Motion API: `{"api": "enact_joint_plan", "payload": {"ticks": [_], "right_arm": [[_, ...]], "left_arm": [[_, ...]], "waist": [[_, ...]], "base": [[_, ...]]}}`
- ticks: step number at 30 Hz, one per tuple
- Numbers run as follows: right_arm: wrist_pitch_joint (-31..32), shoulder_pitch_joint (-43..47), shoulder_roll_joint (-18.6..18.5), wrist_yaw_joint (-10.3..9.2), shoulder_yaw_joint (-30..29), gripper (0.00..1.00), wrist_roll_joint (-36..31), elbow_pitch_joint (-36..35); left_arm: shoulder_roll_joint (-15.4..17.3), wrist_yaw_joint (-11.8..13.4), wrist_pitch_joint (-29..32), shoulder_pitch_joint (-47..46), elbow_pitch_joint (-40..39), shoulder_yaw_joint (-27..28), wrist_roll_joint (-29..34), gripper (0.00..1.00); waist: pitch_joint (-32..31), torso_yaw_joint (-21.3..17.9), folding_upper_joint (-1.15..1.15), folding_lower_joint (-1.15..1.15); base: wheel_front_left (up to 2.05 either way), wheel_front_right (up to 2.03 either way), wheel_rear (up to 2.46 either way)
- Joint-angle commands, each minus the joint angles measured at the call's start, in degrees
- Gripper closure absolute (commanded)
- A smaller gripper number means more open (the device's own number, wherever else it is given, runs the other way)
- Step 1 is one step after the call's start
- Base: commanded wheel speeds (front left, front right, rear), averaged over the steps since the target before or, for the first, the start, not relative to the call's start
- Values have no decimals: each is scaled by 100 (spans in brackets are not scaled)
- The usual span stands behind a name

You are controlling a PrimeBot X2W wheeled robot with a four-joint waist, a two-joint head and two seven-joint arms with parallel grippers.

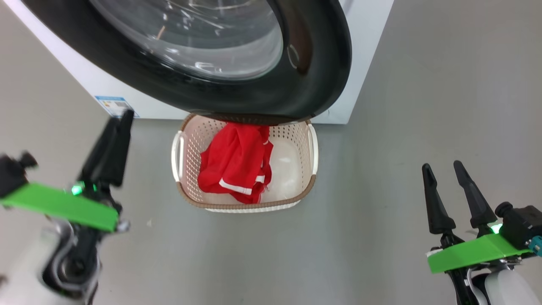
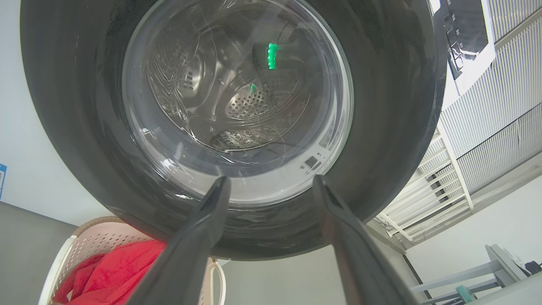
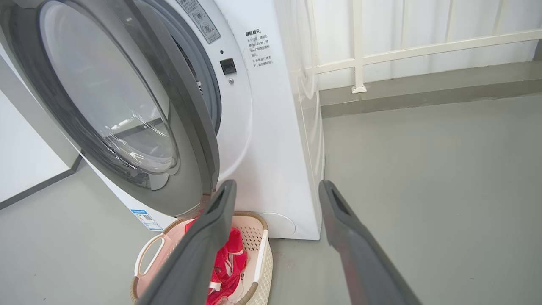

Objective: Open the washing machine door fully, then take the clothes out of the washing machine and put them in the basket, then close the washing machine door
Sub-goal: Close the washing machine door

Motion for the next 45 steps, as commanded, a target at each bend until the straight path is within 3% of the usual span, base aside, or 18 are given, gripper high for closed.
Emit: {"api": "enact_joint_plan", "payload": {"ticks": [1,11,30,45], "right_arm": [[-36,54,-73,26,113,0,-95,-123],[-36,393,-147,26,109,0,-40,-76],[-36,877,-280,26,54,0,55,-54],[-36,1092,-287,26,-103,0,38,-106]], "left_arm": [[202,-39,-50,76,-78,277,145,0],[-158,-39,-52,1341,242,873,972,0],[-1038,-39,-52,2846,172,2240,4299,0],[-1812,-39,-52,3490,-448,3254,6246,0]], "waist": [[-93,48,0,0],[-507,-17,0,0],[-1002,-487,0,0],[-1236,-592,0,0]], "base": [[0,0,0],[0,0,0],[0,0,0],[0,0,0]]}}
